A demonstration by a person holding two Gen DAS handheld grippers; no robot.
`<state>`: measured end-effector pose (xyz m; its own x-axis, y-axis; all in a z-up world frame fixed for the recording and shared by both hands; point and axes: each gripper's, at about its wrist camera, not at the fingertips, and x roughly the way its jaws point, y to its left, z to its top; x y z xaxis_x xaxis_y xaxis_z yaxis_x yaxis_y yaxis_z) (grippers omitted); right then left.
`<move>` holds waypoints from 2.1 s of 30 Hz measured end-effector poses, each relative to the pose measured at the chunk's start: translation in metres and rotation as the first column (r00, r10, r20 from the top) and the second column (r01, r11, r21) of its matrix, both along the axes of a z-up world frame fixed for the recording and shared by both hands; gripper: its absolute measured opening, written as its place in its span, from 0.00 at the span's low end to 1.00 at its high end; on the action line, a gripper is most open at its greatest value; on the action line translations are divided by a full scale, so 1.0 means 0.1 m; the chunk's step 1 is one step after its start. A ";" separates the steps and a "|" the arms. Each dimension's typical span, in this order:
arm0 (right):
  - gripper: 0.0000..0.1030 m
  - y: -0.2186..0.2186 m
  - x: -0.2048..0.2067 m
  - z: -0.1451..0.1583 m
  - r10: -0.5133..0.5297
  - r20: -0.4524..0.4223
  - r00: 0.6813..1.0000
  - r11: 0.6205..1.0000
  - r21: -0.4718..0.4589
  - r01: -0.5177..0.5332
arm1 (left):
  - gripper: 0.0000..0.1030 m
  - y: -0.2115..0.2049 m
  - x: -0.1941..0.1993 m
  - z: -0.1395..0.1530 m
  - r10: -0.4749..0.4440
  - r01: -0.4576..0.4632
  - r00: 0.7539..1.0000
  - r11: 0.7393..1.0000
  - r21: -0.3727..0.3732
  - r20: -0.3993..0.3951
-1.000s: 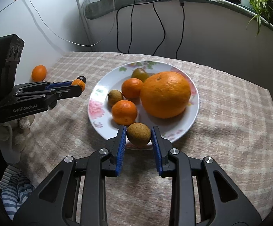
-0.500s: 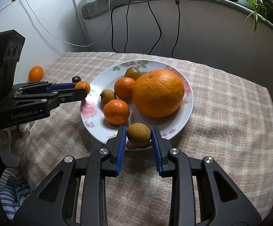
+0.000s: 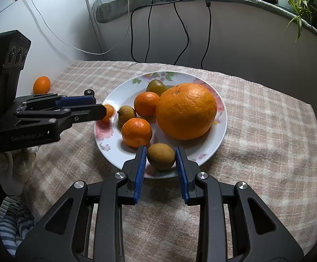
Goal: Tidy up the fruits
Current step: 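Open the right gripper to release the small kiwi onto the plate, then move the right tool toward the dark plum on the cloth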
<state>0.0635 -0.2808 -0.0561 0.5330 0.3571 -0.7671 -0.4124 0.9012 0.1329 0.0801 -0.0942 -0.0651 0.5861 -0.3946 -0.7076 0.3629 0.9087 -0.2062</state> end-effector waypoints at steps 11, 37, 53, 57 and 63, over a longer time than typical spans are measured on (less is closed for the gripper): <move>0.77 -0.01 -0.08 0.09 -0.008 0.052 0.999 1.000 0.004 0.008 | 0.71 0.04 0.01 0.01 0.033 -0.033 0.999 0.999 0.008 -0.008; 0.84 0.16 -0.12 0.25 0.011 0.075 0.997 1.000 0.001 -0.012 | 0.78 0.25 -0.11 0.11 0.109 -0.111 0.993 0.992 0.065 0.037; 0.84 0.56 -0.08 0.35 0.084 0.096 0.992 0.996 -0.003 -0.084 | 0.78 0.82 -0.29 0.13 0.214 -0.217 0.975 0.975 0.047 0.066; 0.84 0.65 -0.05 0.37 0.103 0.097 0.990 0.995 0.006 -0.104 | 0.78 0.99 -0.37 0.08 0.239 -0.243 0.969 0.968 0.064 0.060; 0.84 0.83 0.05 0.38 0.147 0.086 0.985 0.988 0.027 -0.150 | 0.77 1.25 -0.48 0.02 0.277 -0.280 0.960 0.957 0.076 0.045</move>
<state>0.0687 -0.1976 -0.0178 0.5338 0.4620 -0.7082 -0.5525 0.8246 0.1215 0.0318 0.0305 -0.0634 0.6888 -0.1551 -0.7082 0.0989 0.9878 -0.1201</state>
